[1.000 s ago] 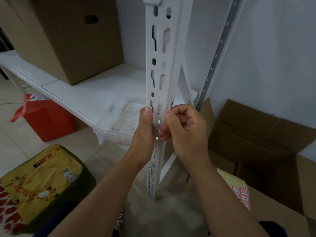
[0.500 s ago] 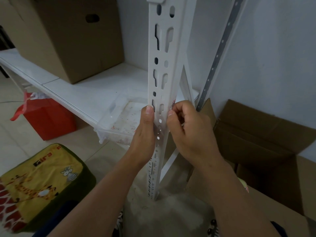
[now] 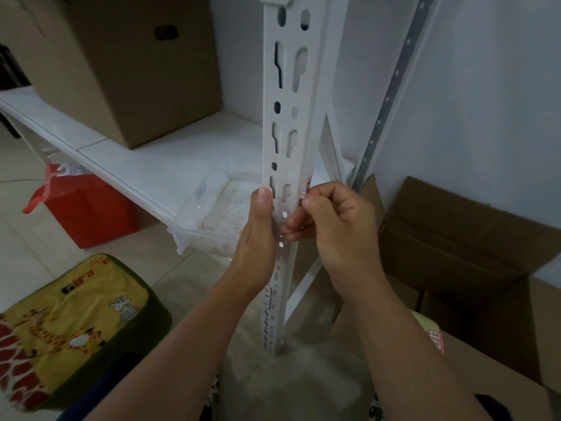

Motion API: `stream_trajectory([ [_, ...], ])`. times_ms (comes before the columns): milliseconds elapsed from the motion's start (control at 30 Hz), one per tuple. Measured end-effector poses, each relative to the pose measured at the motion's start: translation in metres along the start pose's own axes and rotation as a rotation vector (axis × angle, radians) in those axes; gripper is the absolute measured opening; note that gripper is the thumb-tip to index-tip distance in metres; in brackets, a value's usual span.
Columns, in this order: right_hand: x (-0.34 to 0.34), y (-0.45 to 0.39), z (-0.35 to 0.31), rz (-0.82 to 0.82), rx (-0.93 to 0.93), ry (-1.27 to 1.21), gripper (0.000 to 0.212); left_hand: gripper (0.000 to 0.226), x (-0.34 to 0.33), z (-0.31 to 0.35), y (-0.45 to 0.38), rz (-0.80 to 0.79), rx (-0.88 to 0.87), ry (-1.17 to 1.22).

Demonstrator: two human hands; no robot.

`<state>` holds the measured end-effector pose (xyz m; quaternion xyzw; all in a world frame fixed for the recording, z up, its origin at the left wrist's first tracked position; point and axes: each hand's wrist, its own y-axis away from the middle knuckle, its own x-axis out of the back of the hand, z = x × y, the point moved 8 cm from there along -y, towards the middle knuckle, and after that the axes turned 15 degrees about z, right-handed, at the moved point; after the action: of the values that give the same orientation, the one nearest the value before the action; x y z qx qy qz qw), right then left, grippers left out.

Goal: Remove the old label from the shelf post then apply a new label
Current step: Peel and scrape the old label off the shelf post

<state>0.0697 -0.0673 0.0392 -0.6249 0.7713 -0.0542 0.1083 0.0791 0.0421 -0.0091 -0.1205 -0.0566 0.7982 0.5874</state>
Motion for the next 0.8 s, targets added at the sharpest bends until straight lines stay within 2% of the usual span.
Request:
stream_trajectory([
  [100, 0.0, 0.002, -0.001, -0.034, 0.035, -0.003, 0.014, 0.066, -0.001, 0.003, 0.002, 0.004, 0.003, 0.036],
  [267, 0.0, 0.0, -0.008, -0.024, 0.26, 0.277, 0.012, 0.061, -0.004, 0.008, 0.005, -0.014, 0.012, 0.038],
  [367, -0.002, 0.0, -0.01, -0.038, 0.324, 0.339, 0.013, 0.06, -0.004, 0.009, 0.006, -0.028, 0.027, 0.039],
  [600, 0.002, -0.001, -0.001, -0.052, 0.139, 0.13, 0.01, 0.067, -0.003, 0.005, 0.005, -0.025, 0.039, 0.024],
  [800, -0.005, 0.002, -0.006, -0.098, 0.431, 0.422, 0.019, 0.056, -0.003, 0.011, 0.007, -0.016, 0.061, -0.014],
])
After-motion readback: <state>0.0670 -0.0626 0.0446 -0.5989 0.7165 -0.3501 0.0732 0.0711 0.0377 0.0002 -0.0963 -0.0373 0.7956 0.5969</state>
